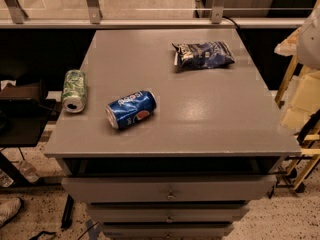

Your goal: Pick pepsi can

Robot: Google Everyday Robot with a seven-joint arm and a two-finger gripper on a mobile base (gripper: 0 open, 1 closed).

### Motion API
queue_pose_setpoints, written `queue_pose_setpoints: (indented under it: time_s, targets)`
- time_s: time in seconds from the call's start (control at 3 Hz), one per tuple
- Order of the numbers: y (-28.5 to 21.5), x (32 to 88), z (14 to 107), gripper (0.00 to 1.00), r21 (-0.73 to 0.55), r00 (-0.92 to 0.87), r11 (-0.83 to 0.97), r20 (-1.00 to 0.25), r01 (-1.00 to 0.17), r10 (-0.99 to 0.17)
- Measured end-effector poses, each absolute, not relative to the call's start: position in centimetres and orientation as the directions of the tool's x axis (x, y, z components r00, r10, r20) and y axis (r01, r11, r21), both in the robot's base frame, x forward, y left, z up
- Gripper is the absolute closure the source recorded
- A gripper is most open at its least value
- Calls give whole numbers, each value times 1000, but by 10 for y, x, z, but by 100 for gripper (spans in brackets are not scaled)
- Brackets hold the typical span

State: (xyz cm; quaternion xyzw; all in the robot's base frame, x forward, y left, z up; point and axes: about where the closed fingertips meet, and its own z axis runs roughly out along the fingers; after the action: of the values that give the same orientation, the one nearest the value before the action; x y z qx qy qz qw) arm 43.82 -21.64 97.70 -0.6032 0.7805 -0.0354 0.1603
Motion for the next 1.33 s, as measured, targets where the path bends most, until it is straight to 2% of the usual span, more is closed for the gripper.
queue_pose_setpoints:
  time_s: [0.33,0.67,1.33]
  targets:
    - [-216,438,977,0,-249,-221,270,-208,-930,-953]
    - [-190,449,970,0,-250,-148,203,-222,-947,-964]
    - [-65,479,951,0,-239,200,-137,-265,-961,-943]
